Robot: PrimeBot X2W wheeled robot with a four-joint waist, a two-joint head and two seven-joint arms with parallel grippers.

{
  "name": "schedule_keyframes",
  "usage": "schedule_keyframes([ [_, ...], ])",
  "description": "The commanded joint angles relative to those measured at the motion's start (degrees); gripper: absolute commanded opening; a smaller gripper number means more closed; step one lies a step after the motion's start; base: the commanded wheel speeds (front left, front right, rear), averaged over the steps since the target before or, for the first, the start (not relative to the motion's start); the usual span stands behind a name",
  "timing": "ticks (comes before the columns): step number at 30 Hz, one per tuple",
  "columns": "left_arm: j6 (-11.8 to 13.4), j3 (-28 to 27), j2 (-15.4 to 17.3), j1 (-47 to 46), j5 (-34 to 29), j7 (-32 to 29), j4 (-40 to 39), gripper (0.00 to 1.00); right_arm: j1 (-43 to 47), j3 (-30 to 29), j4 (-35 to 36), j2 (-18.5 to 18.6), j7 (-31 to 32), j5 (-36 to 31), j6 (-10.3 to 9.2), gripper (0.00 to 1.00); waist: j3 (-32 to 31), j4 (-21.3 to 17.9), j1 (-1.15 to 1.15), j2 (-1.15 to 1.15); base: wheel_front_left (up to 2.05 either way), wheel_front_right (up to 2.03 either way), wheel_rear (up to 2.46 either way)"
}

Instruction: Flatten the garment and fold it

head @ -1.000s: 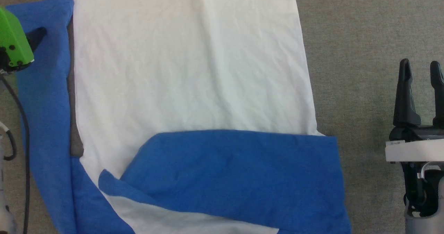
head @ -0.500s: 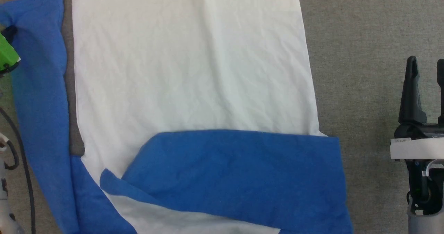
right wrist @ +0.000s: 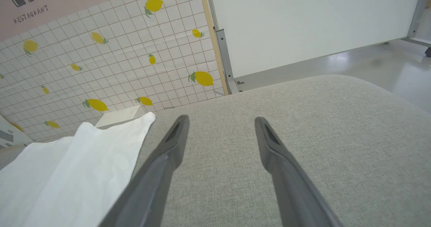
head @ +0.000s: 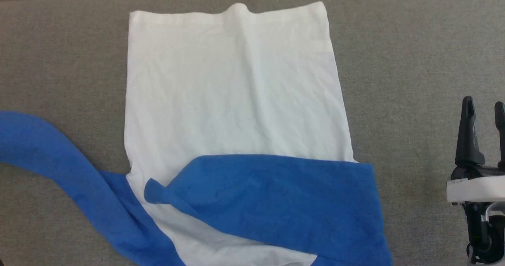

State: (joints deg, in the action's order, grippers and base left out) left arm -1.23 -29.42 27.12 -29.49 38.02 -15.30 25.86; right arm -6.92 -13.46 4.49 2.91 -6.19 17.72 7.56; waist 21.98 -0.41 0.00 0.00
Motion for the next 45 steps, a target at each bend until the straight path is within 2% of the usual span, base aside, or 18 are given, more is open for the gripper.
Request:
schedule_keyframes([
  [1, -0.5, -1.2, -0.7, 2.8, 0.5, 1.3, -0.7, 0.0, 1.0, -0.4, 0.1, 0.0, 0.5, 0.1, -0.08, 1.0, -6.4, 3.2, 0.0, 0.0, 0.0, 0.0, 0.0],
  [5, -0.2, -3.5, -2.1, 8.1, 1.0, 3.0, -1.9, 0.0, 2.8, -1.1, 0.7, 0.0, 1.6, 0.0, -0.08, 1.0, -9.9, 5.2, 0.0, 0.0, 0.0, 0.0, 0.0],
  [13, -0.3, -3.9, -1.3, 10.9, 0.6, 3.1, -5.3, 0.0, 5.3, -0.7, 1.0, 0.0, 2.9, 0.9, -0.08, 1.0, -14.5, 7.6, 0.0, 0.0, 0.0, 0.0, 0.0],
  [18, -1.5, -0.8, -1.1, 10.5, 0.5, -0.2, -8.4, 0.0, 5.9, 0.2, 0.8, 0.0, 2.7, 1.7, -0.08, 1.0, -15.4, 7.4, 0.0, 0.0, 0.0, 0.0, 0.0],
  [23, -2.8, 5.0, -5.3, 10.8, 1.0, -3.0, -15.2, 0.0, 6.5, 0.6, -0.6, 0.0, 1.9, 2.4, -0.08, 1.0, -16.5, 6.5, 0.0, 0.0, 0.0, 0.0, 0.0],
  [30, -3.4, 18.7, -14.3, 8.4, -0.2, -7.1, -27.6, 0.0, 7.4, 0.9, -1.9, 0.0, 1.0, 3.2, -0.08, 1.0, -18.0, 5.1, 0.0, 0.0, 0.0, 0.0, 0.0],
  [35, -3.4, 32.3, -21.8, 5.4, -2.9, -9.4, -29.3, 0.0, 7.4, 1.2, -2.4, 0.0, 0.6, 3.5, -0.08, 1.0, -17.8, 3.8, 0.0, 0.0, 0.0, 0.0, 0.0],
  [39, -4.0, 42.8, -23.7, 4.0, -2.9, -10.3, -25.8, 0.0, 6.5, 1.5, -2.4, 0.0, 0.4, 3.4, -0.08, 1.0, -16.8, 1.5, 0.0, 0.0, 0.0, 0.0, 0.0],
  [45, -5.3, 59.5, -24.2, 5.0, -3.1, -12.1, -19.0, 0.0, 6.0, 1.6, -2.9, 0.0, -0.1, 3.6, -0.08, 1.0, -15.4, -2.2, 0.0, 0.0, 0.0, 0.0, 0.0],
])
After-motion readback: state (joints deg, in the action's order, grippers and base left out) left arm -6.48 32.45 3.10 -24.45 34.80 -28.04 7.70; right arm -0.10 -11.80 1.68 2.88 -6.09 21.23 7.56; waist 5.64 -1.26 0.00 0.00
